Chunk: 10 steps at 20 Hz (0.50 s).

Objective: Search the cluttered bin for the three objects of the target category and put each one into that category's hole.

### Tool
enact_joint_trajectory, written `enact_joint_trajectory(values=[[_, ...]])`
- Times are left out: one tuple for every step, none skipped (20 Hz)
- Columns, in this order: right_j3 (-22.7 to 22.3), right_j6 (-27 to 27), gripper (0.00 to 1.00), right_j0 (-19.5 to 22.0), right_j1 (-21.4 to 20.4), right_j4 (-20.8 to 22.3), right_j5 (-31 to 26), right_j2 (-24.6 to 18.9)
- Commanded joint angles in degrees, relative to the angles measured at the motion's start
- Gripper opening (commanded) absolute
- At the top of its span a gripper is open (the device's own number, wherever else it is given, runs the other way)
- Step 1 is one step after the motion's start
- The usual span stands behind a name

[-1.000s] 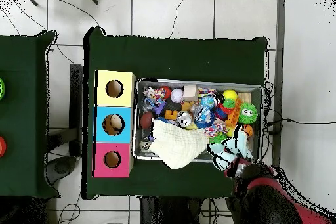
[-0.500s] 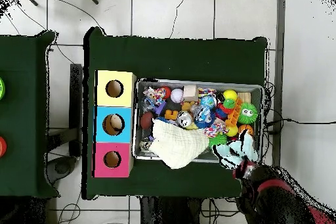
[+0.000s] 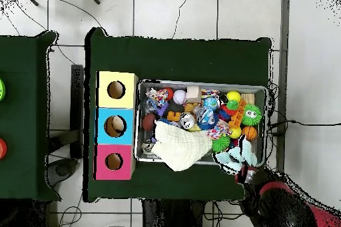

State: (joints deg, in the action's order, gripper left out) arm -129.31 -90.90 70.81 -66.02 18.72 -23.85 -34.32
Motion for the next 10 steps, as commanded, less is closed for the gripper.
enact_joint_trajectory(values=[[3.74, 8.30, 0.00, 1.14, 4.69, 6.05, -3.89, -3.74], [3.89, 8.11, 0.00, 1.21, 4.92, 6.42, -3.80, -3.77], [4.07, 7.95, 0.00, 1.28, 5.13, 6.58, -3.87, -3.90], [4.21, 7.80, 0.00, 1.45, 5.50, 6.87, -3.78, -3.94], [4.40, 7.72, 0.00, 1.62, 5.77, 7.05, -3.78, -4.06], [4.60, 7.65, 0.00, 1.82, 6.15, 7.37, -3.67, -4.12], [4.84, 7.56, 0.00, 1.95, 6.65, 7.70, -3.61, -4.11], [5.14, 7.57, 0.00, 2.10, 7.17, 7.98, -3.64, -4.15], [5.44, 7.59, 0.00, 2.25, 7.69, 8.26, -3.66, -4.18], [5.86, 7.71, 0.00, 2.34, 8.15, 8.45, -3.86, -4.25]])
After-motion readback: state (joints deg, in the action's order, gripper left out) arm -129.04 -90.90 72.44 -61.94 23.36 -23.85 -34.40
